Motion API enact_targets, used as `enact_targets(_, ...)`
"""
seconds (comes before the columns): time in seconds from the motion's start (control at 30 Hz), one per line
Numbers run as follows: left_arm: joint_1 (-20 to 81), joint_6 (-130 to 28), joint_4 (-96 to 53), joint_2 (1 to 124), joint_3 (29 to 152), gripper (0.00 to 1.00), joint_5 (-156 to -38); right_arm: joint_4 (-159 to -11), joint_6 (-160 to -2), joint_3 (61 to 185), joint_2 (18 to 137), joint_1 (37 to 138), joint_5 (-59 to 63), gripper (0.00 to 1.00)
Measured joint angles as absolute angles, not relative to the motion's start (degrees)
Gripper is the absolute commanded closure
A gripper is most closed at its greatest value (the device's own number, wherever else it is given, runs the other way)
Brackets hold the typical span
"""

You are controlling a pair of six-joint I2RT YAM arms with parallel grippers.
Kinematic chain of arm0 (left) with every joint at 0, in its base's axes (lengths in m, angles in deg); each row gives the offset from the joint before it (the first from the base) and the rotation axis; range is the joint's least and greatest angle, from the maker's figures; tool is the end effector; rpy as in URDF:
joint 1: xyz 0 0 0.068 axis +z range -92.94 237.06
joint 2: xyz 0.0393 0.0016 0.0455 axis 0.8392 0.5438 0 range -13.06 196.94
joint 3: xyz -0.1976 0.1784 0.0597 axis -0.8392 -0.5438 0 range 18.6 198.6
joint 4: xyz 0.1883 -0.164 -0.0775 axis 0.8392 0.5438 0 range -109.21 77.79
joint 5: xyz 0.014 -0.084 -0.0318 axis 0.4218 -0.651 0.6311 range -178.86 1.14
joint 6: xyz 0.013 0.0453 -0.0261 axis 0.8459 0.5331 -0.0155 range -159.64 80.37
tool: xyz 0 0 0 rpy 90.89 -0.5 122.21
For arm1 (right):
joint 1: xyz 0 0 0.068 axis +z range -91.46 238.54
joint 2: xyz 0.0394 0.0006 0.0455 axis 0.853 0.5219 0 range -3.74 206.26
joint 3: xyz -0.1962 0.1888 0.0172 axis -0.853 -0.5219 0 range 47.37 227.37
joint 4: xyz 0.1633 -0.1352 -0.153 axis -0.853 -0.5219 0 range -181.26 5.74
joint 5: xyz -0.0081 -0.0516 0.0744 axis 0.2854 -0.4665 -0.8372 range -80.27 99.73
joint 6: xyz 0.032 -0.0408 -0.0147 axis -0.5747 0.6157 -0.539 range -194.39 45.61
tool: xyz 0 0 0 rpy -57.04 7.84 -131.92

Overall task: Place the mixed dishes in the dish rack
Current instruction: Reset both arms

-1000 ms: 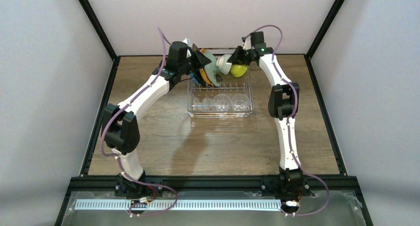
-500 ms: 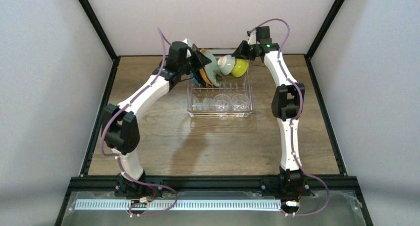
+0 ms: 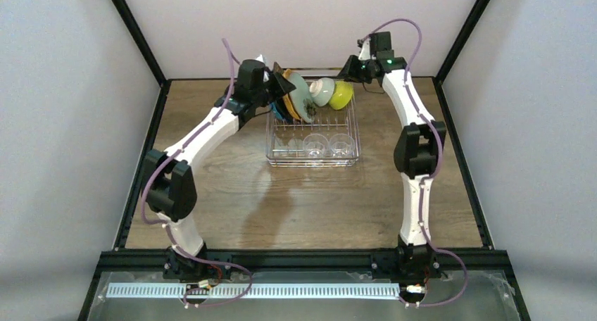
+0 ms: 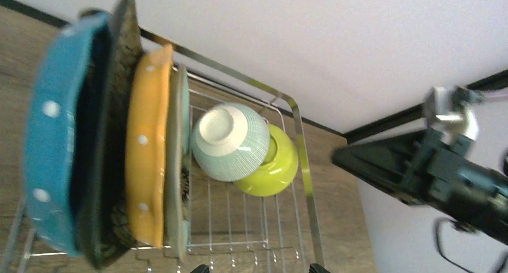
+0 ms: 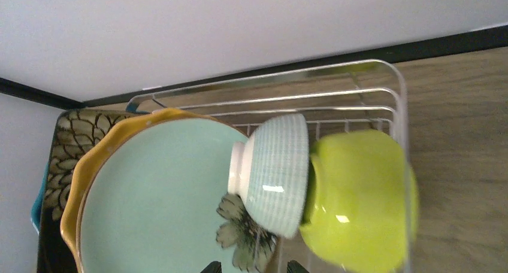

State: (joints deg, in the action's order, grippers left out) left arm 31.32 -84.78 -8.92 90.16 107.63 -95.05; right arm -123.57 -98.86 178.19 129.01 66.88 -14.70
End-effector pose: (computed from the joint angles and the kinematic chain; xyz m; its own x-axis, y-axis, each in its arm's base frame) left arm 0.3876 -0.1912 0.3234 -0.6320 -0.4777 -0.6103 0.1023 0.7291 -0.6767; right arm 0.5185 0.0909 0.2890 -0.7758 0.2675 -0.5715 -0.1300 0.8185 0.5596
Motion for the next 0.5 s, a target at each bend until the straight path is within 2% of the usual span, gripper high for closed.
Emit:
enact_targets(0.27,35.9,-80.4,-7.1,81.4,103.8,0.02,-89.5,-122.3,-94.2,160.7,108.9,66.9,-2.1,0.23)
enact_targets(0.5,40.9,-75.3,-7.5,73.3,95.6,0.0,-79.6,-119.1,-91.2,145.6,97.8,66.9,7.7,0.13)
